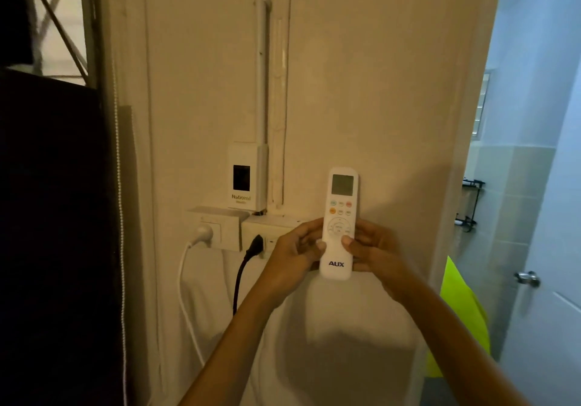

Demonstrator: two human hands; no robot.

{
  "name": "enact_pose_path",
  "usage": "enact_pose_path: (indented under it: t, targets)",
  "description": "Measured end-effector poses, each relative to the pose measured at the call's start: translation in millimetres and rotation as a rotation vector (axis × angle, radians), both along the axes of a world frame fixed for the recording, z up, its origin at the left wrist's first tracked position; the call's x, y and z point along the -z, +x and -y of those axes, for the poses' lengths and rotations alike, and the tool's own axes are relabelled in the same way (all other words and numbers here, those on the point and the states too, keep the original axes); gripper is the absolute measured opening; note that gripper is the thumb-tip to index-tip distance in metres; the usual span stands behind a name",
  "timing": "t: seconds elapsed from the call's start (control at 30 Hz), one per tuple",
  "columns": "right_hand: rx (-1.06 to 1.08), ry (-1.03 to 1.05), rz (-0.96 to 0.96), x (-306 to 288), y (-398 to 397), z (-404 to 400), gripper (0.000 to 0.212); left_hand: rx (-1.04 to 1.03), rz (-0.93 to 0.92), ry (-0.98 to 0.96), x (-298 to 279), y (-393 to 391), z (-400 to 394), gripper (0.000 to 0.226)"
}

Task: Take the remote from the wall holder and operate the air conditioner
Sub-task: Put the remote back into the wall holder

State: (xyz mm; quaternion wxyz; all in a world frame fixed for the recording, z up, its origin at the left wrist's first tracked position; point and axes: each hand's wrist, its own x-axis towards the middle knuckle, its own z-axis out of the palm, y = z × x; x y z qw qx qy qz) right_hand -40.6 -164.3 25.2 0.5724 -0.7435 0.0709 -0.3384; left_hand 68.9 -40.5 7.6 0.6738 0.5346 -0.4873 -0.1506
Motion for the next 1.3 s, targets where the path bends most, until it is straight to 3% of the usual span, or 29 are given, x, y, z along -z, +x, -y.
enact_pose_path:
  t: [0.17,0.3,0.5,0.67,1.3]
  targets:
    - [0.038,-0.01,0.073,-15.2,-0.6,20.0,0.029,-0.259,0.116,-0.087,22.6,-8.4,18.4,0.038]
    - [0.097,-0.031,0.124,-28.8,4.6,23.1,0.028,-0.476,0.234,-0.203,45.1,-22.7,37.2,0.051]
    - [0.259,-0.088,0.149,-42.0,17.6,17.4,0.037,-0.731,0.307,-0.106,58.2,-35.9,69.5,0.068]
    - [0.408,-0.235,0.145,-42.0,30.1,14.6,0.039,-0.752,0.307,-0.12,60.6,-36.4,82.4,0.075]
    - [0.508,-0.322,0.029,-30.3,36.6,11.6,0.03,-0.768,0.344,-0.138,69.0,-30.0,86.2,0.08]
